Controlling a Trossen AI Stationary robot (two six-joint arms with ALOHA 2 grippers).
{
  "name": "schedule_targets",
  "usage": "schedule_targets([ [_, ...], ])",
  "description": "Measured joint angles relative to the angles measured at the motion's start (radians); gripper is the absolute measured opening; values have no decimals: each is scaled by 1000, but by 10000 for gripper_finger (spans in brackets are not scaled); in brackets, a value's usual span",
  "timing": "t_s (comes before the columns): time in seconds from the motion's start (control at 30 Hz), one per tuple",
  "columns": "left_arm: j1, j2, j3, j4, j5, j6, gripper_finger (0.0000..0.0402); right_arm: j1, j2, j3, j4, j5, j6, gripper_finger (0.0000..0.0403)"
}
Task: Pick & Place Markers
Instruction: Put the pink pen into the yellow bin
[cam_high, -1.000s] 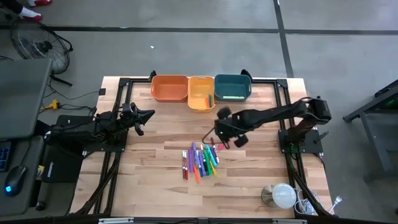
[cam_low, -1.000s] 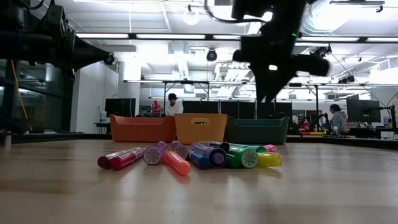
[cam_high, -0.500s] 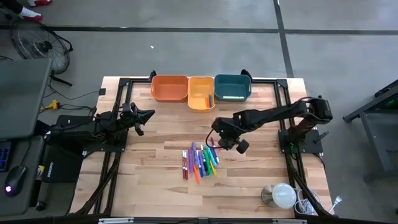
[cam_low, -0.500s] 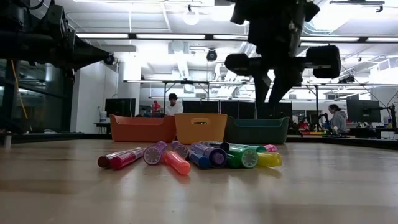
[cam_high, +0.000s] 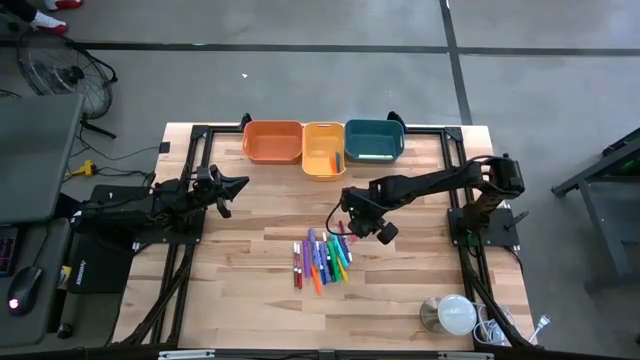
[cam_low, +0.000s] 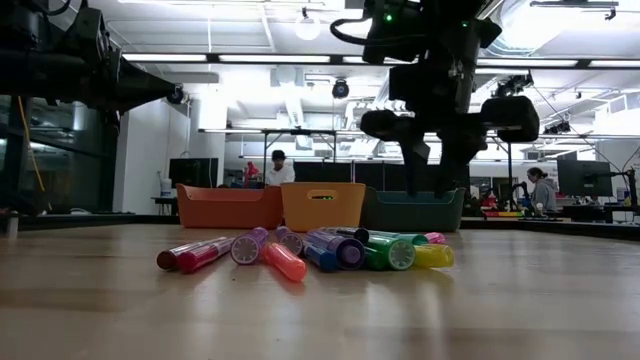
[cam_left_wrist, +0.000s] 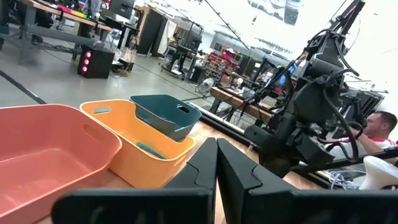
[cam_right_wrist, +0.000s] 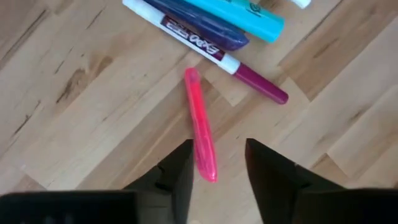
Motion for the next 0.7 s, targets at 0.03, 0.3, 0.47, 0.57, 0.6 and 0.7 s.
schedule_targets([
  [0.03, 0, 0, 0, 0, 0, 0, 3, -1, 0, 0, -2, 0, 0, 152],
  [0.3, 0, 0, 0, 0, 0, 0, 3, -2, 65, -1, 9, 2, -22, 192],
  [0.47, 0, 0, 0, 0, 0, 0, 3, -2, 85, -1, 17, 41, -70, 185],
  [0.57, 0, 0, 0, 0, 0, 0, 3, 5, 96, -1, 26, 50, -78, 174],
  [0.6, 0, 0, 0, 0, 0, 0, 3, 6, 99, -1, 31, 48, -76, 170],
  [0.7, 0, 0, 0, 0, 0, 0, 3, 12, 115, -1, 35, 43, -61, 158],
])
